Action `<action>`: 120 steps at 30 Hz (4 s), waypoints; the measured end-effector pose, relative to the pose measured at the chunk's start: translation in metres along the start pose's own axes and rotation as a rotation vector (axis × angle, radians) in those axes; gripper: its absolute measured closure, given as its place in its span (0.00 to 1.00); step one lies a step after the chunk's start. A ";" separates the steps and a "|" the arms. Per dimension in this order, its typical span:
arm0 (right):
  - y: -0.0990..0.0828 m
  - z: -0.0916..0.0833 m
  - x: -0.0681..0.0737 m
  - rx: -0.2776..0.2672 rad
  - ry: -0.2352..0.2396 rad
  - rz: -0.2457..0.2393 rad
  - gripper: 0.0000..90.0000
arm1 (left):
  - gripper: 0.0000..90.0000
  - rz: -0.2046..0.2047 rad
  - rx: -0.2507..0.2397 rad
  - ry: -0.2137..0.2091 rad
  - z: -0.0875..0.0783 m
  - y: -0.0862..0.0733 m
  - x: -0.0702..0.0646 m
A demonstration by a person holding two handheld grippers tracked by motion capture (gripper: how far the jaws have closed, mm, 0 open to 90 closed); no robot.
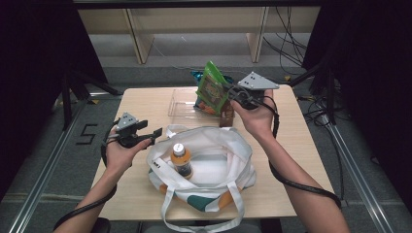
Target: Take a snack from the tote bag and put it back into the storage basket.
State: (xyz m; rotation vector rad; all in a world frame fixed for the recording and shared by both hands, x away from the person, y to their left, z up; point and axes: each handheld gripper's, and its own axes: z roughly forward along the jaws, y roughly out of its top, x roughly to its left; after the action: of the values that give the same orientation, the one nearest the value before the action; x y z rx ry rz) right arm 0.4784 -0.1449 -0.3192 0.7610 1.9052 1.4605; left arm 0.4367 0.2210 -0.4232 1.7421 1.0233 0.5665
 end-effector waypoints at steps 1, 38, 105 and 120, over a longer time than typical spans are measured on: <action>0.000 0.000 0.000 0.005 -0.004 0.011 1.00 | 0.33 0.001 0.002 0.004 0.000 0.000 0.000; -0.005 0.028 -0.010 0.027 -0.032 -0.011 1.00 | 0.33 0.001 0.004 0.004 -0.001 0.000 0.001; -0.029 0.064 0.004 0.061 -0.075 -0.128 1.00 | 0.33 0.002 0.004 0.000 0.000 -0.001 0.001; -0.035 0.067 0.006 0.074 -0.075 -0.153 1.00 | 0.33 0.004 0.005 -0.001 0.000 -0.001 0.001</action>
State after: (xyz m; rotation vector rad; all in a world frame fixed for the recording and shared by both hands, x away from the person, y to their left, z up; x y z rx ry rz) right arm 0.5230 -0.1064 -0.3672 0.6772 1.9249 1.2581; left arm 0.4370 0.2215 -0.4239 1.7484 1.0214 0.5658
